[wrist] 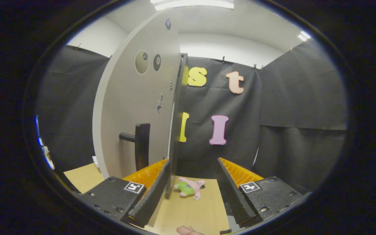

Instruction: Open the shoe cabinet door, grab the shoes and put them into the shoe cabinet, then close the shoe cabinet door.

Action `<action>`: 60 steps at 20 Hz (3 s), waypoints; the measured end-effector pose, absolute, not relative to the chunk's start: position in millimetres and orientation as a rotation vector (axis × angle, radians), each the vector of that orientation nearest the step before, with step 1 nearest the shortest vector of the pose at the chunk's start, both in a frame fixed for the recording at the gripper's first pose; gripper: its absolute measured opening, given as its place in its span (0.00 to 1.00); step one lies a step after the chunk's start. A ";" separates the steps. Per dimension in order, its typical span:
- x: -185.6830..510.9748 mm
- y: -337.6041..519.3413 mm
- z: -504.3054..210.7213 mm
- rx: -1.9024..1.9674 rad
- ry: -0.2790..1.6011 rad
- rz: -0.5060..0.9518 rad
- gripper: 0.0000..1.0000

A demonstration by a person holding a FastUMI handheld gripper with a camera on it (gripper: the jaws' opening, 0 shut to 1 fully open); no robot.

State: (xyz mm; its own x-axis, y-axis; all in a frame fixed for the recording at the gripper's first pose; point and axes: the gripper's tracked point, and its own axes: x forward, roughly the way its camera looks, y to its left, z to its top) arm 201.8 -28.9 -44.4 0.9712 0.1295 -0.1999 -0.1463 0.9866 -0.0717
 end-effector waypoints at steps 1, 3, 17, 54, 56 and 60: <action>199.4 -23.8 -49.2 -0.085 0.205 0.145 0.92; 196.1 -10.8 -58.3 -0.085 0.215 0.165 0.92; 198.5 112.3 -80.4 -0.064 0.184 0.259 0.92; 56.3 177.8 -135.7 0.049 0.094 0.158 0.97; 52.1 165.3 -132.5 0.034 0.087 0.127 0.97; 52.3 141.1 -136.1 0.010 0.114 0.039 0.97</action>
